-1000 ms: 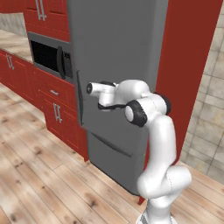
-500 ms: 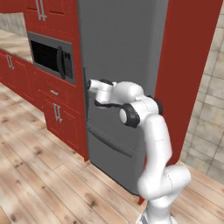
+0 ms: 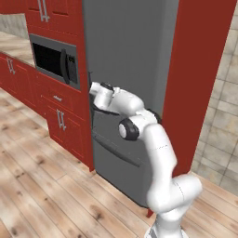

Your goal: Place the pear in the correct fridge rack based on whether it is a fruit or vegetable. Finally, close the fridge door.

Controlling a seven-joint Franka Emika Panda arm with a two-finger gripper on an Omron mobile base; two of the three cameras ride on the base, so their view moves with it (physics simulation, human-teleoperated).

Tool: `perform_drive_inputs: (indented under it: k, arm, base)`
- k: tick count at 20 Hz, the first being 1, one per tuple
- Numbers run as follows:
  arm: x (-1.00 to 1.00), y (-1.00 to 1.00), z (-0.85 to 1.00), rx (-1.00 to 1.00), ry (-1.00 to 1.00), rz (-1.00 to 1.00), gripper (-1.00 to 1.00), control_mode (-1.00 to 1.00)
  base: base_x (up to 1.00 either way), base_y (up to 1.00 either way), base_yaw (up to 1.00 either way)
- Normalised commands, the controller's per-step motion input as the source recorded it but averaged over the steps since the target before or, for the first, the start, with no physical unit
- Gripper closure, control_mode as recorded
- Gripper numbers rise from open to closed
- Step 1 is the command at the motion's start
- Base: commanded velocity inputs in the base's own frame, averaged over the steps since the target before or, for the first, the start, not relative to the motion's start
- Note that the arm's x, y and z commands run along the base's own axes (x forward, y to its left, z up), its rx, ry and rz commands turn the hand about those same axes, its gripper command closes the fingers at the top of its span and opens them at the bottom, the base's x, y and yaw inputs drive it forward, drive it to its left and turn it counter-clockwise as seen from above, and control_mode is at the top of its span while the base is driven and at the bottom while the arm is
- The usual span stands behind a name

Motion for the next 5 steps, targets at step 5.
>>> perform_drive_inputs:
  k: [5]
  arm:
    - [0.01,-0.32,-0.2,0.0,0.0,-0.18,-1.0,-1.0]
  base:
    - [0.0,0.0,0.0]
